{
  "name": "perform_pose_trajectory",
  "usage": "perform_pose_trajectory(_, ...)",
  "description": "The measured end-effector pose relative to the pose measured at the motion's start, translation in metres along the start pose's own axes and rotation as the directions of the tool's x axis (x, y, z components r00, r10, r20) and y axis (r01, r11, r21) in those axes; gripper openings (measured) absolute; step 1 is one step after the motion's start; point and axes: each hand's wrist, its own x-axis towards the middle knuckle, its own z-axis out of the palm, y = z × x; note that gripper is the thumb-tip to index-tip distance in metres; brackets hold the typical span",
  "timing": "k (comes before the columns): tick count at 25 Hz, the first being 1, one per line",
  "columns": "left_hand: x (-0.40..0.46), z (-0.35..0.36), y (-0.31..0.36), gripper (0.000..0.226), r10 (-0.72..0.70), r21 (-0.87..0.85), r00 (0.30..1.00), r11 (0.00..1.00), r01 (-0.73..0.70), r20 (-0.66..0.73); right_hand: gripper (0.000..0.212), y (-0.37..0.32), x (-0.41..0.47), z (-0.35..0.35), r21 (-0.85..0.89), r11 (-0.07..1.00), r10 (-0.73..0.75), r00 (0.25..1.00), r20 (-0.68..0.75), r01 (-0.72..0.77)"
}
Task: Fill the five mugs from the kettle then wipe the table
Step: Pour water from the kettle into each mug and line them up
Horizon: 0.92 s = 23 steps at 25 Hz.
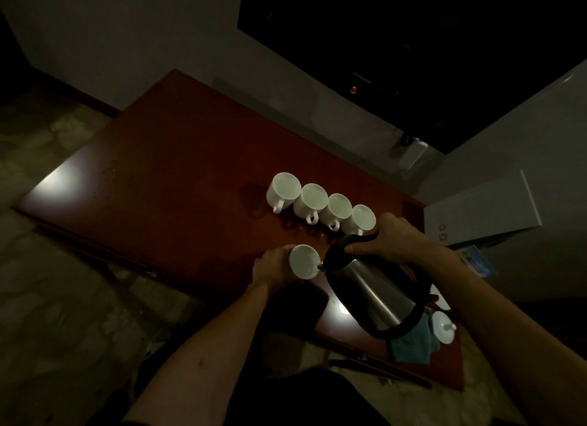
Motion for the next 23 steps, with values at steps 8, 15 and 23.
perform_pose_trajectory(8,0.0032,0.0031,-0.0031,0.076,0.0,0.027,1.0,1.0,0.0,0.007,0.113,-0.0062,-0.003,-0.0025,0.013,1.0,-0.012,1.0,0.005,0.012)
perform_pose_trajectory(15,0.0051,0.0077,-0.0078,0.075,0.006,0.01,1.0,1.0,-0.006,-0.005,0.125,-0.0032,0.0027,-0.001,0.002,1.0,0.007,1.0,0.008,-0.007)
perform_pose_trajectory(23,0.0041,0.0087,-0.009,0.071,-0.004,0.0,1.0,1.0,0.004,-0.028,0.122,-0.0054,0.003,0.0004,-0.002,1.0,-0.016,1.0,-0.003,0.016)
